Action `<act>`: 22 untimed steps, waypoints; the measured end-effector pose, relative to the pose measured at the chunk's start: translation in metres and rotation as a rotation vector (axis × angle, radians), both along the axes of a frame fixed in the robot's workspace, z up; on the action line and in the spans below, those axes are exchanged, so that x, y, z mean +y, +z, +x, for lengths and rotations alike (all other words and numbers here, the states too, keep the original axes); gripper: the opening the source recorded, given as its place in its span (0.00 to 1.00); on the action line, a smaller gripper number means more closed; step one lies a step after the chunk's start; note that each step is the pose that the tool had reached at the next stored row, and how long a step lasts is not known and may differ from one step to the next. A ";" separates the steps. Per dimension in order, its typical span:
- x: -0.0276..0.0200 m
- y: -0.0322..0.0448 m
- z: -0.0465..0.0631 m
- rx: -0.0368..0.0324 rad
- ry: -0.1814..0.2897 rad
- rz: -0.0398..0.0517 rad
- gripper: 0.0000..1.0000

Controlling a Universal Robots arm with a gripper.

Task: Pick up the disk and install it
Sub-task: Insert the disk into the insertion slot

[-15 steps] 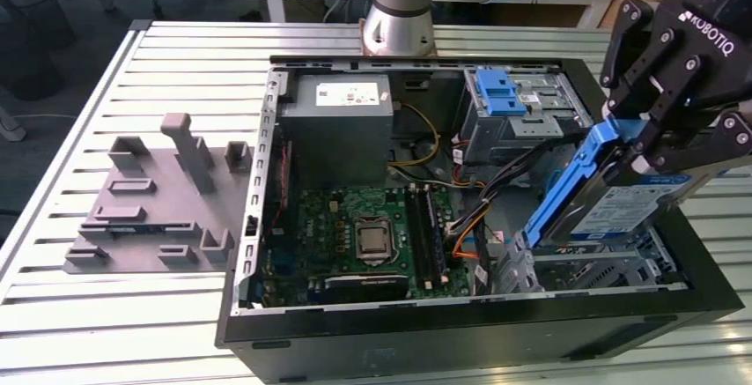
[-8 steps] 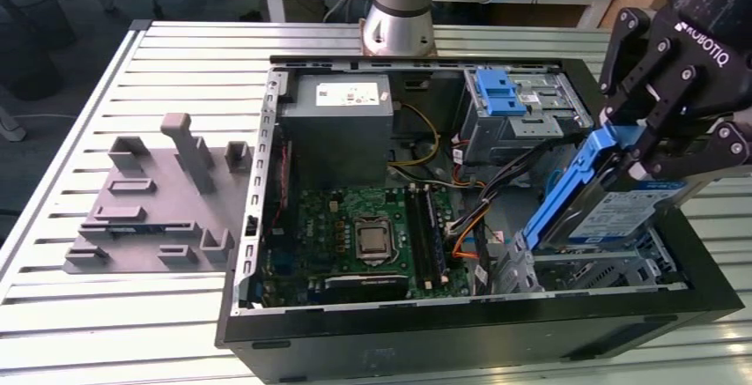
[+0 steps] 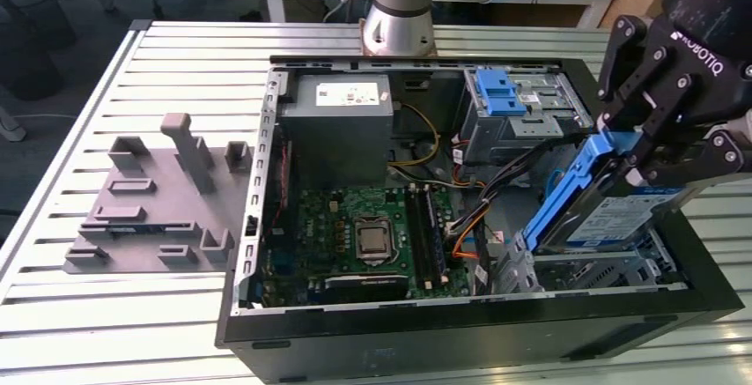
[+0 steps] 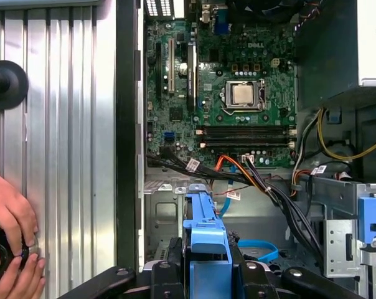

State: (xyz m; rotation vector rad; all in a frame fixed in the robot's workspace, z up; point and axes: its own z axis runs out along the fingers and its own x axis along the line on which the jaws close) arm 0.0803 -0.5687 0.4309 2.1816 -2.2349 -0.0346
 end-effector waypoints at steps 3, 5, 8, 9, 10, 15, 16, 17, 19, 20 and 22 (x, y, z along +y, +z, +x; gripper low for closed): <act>0.0000 -0.0007 0.000 0.0000 0.000 0.0002 0.36; 0.0000 -0.0013 0.000 0.0000 0.000 0.0002 0.36; 0.0000 -0.0024 0.000 0.0000 0.000 0.0002 0.36; 0.0000 -0.0028 0.000 0.0000 0.000 0.0002 0.36; 0.0000 -0.0033 0.000 0.0000 0.000 0.0002 0.36; 0.0000 -0.0055 0.000 0.0000 0.000 0.0002 0.36; 0.0000 -0.0059 0.000 0.0000 0.000 0.0002 0.36; 0.0000 -0.0064 0.000 0.0000 0.000 0.0002 0.36; 0.0000 -0.0076 0.000 0.0000 0.000 0.0001 0.36; 0.0000 -0.0082 0.000 0.0000 0.000 0.0001 0.36; 0.0000 -0.0099 0.000 0.0000 0.000 0.0002 0.36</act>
